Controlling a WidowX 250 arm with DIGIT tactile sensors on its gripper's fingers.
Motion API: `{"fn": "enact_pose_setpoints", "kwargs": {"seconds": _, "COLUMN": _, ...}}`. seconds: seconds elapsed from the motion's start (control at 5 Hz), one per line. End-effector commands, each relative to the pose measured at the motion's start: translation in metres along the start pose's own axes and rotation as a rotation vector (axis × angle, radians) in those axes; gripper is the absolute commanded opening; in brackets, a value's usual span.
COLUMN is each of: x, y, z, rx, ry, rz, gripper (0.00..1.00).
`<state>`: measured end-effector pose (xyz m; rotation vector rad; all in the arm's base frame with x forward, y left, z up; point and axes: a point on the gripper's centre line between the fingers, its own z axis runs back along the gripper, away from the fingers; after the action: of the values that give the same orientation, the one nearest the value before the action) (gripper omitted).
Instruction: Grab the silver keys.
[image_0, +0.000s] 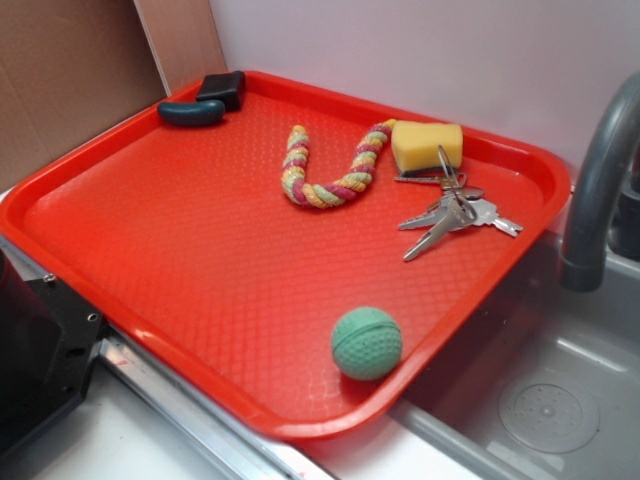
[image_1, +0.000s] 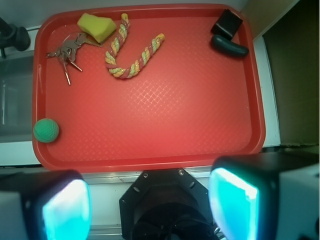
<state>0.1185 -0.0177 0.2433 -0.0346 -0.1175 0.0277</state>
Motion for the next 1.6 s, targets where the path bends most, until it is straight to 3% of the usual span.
{"fn": "enact_pose_setpoints", "kwargs": {"seconds": 0.0, "x": 0.000, "y": 0.000, "z": 0.000, "rx": 0.000, "ry": 0.000, "rz": 0.000, "gripper": 1.00}}
{"fn": "enact_pose_setpoints", "kwargs": {"seconds": 0.2, "x": 0.047, "y": -0.030, "z": -0.019, "rx": -0.172, "ry": -0.118, "rz": 0.105, "gripper": 1.00}}
{"fn": "enact_pose_setpoints", "kwargs": {"seconds": 0.4, "x": 0.086, "y": -0.039, "z": -0.030, "rx": -0.195, "ry": -0.258, "rz": 0.294, "gripper": 1.00}}
{"fn": "enact_pose_setpoints", "kwargs": {"seconds": 0.6, "x": 0.095, "y": -0.041, "z": -0.056, "rx": -0.300, "ry": -0.170, "rz": 0.425, "gripper": 1.00}}
{"fn": "enact_pose_setpoints", "kwargs": {"seconds": 1.4, "x": 0.095, "y": -0.041, "z": -0.056, "rx": -0.300, "ry": -0.170, "rz": 0.425, "gripper": 1.00}}
